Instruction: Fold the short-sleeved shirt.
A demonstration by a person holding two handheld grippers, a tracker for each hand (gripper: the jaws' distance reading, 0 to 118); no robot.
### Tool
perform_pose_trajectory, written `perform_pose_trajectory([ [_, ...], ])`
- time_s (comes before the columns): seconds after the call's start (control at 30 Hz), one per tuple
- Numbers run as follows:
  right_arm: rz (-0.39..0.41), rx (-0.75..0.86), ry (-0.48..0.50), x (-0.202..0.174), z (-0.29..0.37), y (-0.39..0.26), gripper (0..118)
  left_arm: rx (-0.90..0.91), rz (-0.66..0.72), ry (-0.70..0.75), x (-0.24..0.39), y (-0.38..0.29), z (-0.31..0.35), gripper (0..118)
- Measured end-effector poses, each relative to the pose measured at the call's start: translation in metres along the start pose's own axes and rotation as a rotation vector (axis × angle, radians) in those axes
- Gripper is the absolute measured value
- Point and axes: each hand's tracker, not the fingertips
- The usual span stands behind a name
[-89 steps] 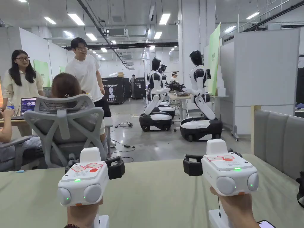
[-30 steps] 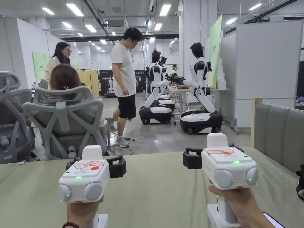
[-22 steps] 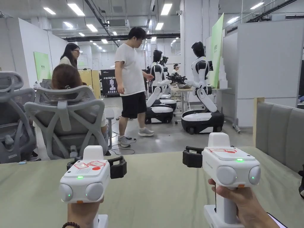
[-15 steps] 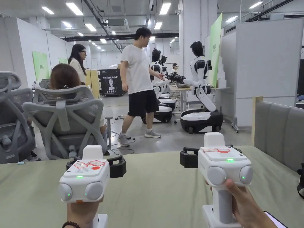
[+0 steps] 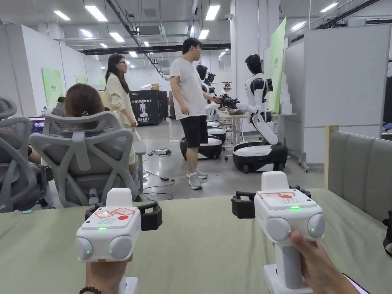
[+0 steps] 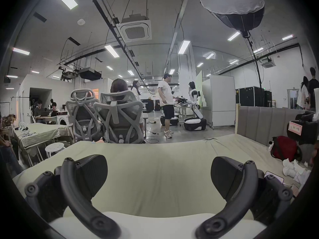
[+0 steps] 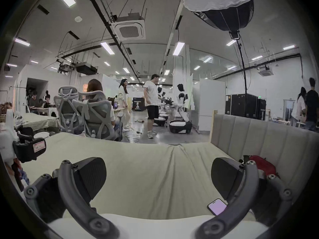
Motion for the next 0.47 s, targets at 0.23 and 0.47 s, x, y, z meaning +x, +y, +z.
perform_pose_trajectory([
  [0.23, 0.010, -0.004, -0.013, 0.0001, -0.0024, -0.0042, 118, -0.004, -0.005, -0.007, -0.0011, -0.0001, 0.0001, 118],
  [0.47, -0.033, -0.081, -0.007, 0.0000, -0.0056, -0.0062, 118, -0.004, 0.002, -0.003, -0.0019, 0.0006, 0.0001, 118],
])
